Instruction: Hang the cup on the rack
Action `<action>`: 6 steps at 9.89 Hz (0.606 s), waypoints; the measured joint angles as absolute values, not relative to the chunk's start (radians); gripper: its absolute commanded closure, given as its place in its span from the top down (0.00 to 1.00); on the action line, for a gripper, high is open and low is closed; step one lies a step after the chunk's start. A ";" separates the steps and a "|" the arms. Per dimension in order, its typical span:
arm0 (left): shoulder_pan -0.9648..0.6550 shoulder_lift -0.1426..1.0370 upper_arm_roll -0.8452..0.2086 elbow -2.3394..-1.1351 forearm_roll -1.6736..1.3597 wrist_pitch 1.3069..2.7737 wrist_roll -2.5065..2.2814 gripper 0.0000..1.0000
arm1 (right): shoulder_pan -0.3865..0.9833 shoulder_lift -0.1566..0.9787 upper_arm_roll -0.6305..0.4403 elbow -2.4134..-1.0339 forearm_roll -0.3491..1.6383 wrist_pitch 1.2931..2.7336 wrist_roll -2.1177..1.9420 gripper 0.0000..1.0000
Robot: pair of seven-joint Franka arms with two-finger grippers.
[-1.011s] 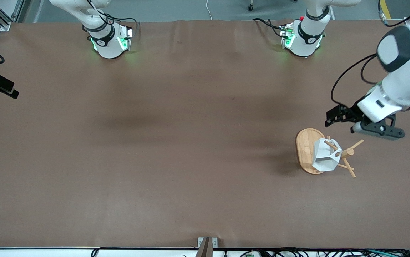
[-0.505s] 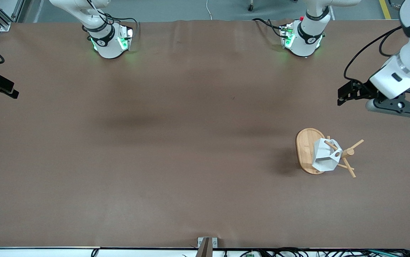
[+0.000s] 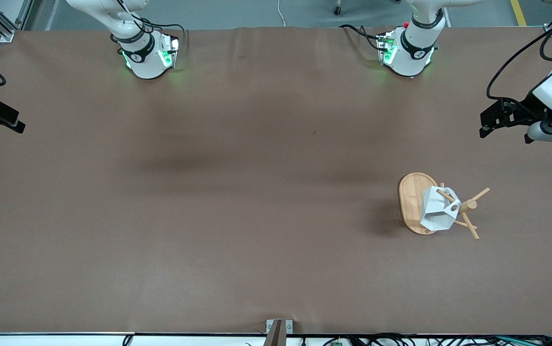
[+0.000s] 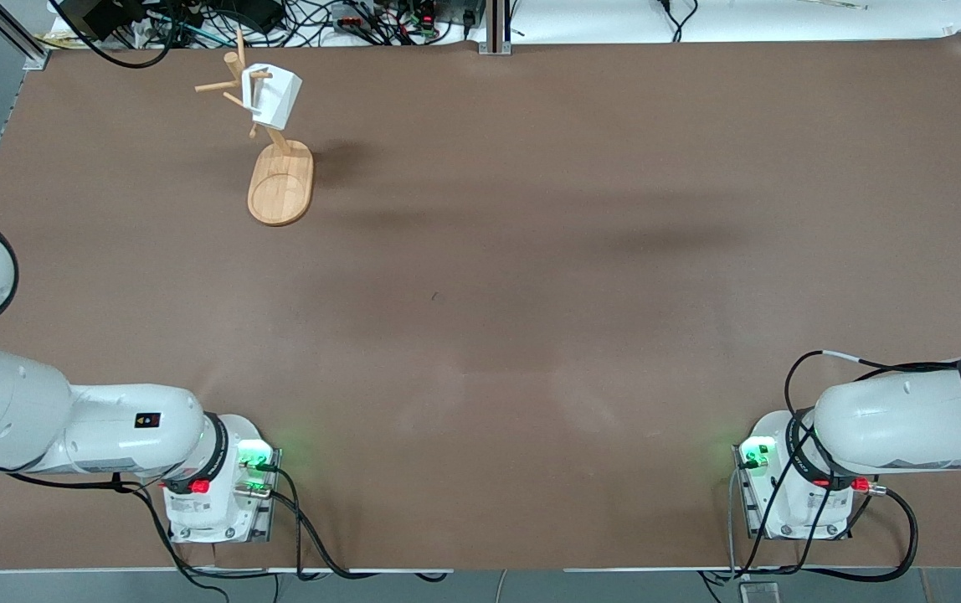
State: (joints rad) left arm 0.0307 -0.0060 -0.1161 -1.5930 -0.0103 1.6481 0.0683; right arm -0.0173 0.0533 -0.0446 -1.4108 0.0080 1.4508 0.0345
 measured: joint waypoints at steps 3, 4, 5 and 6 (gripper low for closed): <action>0.053 -0.007 -0.157 -1.564 -0.005 1.587 0.059 1.00 | -0.017 0.053 -0.045 -1.411 0.008 1.452 0.035 1.00; 0.066 -0.011 -0.184 -1.553 0.004 1.572 0.037 1.00 | -0.017 0.053 -0.044 -1.411 0.008 1.452 0.035 1.00; 0.086 -0.020 -0.212 -1.552 0.007 1.560 0.019 1.00 | -0.017 0.053 -0.044 -1.411 0.008 1.453 0.035 1.00; 0.098 -0.027 -0.223 -1.552 0.008 1.552 0.005 1.00 | -0.017 0.053 -0.044 -1.411 0.008 1.453 0.035 1.00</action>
